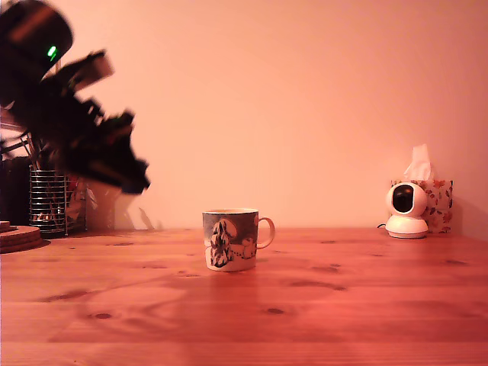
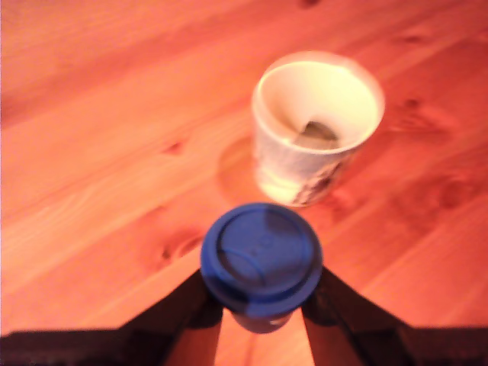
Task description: Pick up the coffee capsules on the table and drop them inside the coffee cup
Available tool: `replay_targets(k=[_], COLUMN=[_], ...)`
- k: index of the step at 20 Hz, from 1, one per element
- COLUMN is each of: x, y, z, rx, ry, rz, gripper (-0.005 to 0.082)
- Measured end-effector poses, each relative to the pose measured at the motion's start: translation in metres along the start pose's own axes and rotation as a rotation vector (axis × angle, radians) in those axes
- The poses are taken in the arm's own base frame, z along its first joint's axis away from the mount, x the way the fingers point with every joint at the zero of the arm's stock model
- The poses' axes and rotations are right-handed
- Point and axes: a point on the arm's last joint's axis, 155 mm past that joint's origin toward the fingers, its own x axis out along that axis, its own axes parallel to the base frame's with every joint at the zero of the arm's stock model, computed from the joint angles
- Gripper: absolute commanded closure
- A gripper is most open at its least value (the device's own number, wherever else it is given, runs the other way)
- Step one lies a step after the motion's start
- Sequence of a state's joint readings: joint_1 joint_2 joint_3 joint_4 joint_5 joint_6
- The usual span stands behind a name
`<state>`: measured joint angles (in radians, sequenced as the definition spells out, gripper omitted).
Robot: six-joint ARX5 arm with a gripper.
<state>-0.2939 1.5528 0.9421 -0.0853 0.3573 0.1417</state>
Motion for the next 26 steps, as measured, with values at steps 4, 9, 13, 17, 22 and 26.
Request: replay_targets(k=[4,9,13,17,22,26], x=[-0.01,-0.018,-0.018,-0.014,0.012,0.031], y=[-0.005,-0.008,-0.017,-0.027,-0.028,-0.034], z=[0.022,0.037,0.043,0.051,0.064,0.07], rx=[0.04,0.067,0.097,0.126,0.139,0.162], ry=[0.012,0.026,0.022,0.041,0.115,0.183], rz=[-0.023,-0.033,-0.049,-0.074,-0.106,-0.14], gripper=[0.0589,0.0589,0.0589,0.0589,0.0589,0.0589])
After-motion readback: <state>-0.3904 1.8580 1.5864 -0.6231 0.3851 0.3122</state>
